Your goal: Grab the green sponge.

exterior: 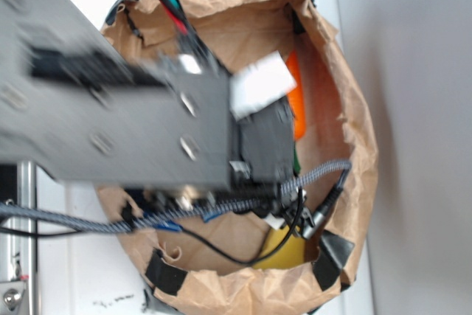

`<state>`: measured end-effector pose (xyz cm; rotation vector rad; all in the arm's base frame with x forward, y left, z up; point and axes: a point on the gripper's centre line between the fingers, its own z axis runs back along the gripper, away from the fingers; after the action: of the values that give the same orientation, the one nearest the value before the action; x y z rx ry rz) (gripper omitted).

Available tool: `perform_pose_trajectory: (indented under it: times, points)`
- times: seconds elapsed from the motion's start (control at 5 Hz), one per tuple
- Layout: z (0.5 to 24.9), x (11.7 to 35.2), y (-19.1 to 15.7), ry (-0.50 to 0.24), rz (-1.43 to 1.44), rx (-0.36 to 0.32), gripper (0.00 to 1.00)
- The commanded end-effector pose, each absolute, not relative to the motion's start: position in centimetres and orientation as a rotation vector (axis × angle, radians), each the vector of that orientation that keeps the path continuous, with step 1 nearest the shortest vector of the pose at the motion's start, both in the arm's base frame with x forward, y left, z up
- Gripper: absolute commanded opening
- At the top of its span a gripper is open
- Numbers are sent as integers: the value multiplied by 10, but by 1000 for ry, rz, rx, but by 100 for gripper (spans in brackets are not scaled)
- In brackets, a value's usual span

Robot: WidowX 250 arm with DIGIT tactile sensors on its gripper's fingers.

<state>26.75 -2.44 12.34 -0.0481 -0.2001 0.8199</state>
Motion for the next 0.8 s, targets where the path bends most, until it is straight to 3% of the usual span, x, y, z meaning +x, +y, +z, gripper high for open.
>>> perform_pose_trajectory:
  times: [0.0, 0.2, 0.6]
  points:
    - [83, 282, -34, -333, 816, 28, 100]
    - [70, 287, -46, -347, 810, 52, 100]
    - [82, 294, -63, -350, 837, -46, 100]
